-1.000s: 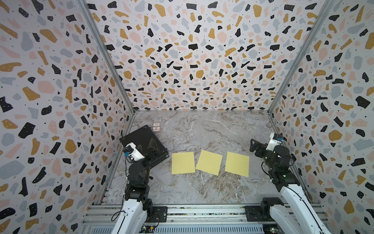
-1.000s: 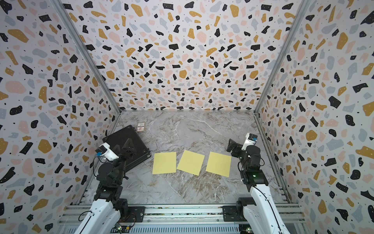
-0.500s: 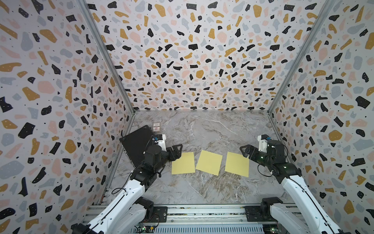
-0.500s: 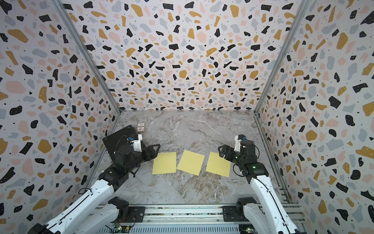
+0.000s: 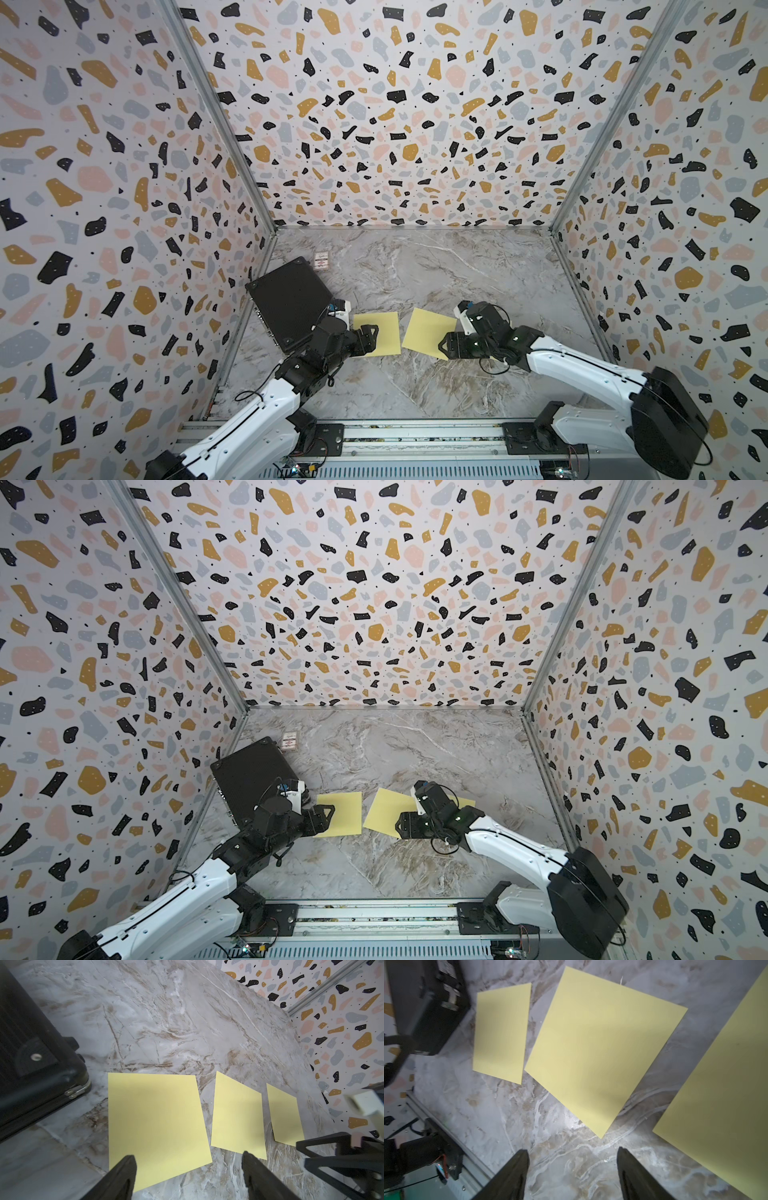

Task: Fold the square paper diagonally
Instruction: Move the paper to the center of the board.

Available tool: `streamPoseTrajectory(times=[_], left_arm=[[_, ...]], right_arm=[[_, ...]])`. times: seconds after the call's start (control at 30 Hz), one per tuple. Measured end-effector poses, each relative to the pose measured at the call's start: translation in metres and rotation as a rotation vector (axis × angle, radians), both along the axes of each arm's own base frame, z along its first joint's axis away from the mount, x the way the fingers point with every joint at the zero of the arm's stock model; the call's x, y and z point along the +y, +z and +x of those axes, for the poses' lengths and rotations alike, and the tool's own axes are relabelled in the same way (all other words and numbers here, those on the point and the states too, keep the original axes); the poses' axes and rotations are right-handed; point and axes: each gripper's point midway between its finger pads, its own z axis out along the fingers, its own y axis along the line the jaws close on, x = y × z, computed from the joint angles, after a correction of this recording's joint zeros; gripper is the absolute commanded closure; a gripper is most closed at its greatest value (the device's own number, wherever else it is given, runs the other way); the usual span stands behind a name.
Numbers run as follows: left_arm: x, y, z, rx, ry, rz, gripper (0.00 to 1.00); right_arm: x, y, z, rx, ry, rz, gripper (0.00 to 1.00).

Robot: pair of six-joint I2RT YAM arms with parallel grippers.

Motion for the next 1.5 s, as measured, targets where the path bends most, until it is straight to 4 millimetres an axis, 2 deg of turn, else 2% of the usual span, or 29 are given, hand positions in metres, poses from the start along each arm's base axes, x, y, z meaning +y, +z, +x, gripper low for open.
streamPoseTrajectory(times=[0.1, 0.27, 0.57, 0.67, 0.93, 1.07, 1.4, 1.5], left_arm=[[0.000, -0.003, 0.000, 0.009, 0.002, 0.000, 0.19], [-0.001, -0.002, 0.000, 0.008, 0.002, -0.007, 0.19], [-0.003, -0.002, 0.001, 0.003, 0.008, -0.031, 0.19], [-0.003, -0.001, 0.002, -0.001, 0.008, -0.035, 0.19], [-0.004, -0.004, 0.003, 0.008, 0.008, -0.031, 0.19], [-0.007, -0.007, 0.002, 0.023, -0.006, -0.035, 0.19], [-0.034, -0.022, -0.005, 0.091, -0.150, -0.078, 0.22], [-0.044, -0.030, -0.008, 0.126, -0.197, -0.092, 0.28]], right_arm=[[0.010, -0.013, 0.007, 0.009, 0.010, -0.065, 0.28], [0.022, -0.023, 0.023, -0.009, 0.006, -0.141, 0.27], [0.015, -0.050, 0.033, 0.009, -0.013, -0.305, 0.24], [0.019, -0.051, 0.033, -0.004, 0.006, -0.340, 0.24], [0.017, -0.057, 0.025, -0.037, 0.070, -0.434, 0.32], [0.012, -0.058, 0.019, -0.040, 0.106, -0.443, 0.31], [-0.019, -0.056, -0.026, 0.033, 0.259, -0.459, 0.31], [-0.022, -0.053, -0.033, 0.048, 0.283, -0.459, 0.31]])
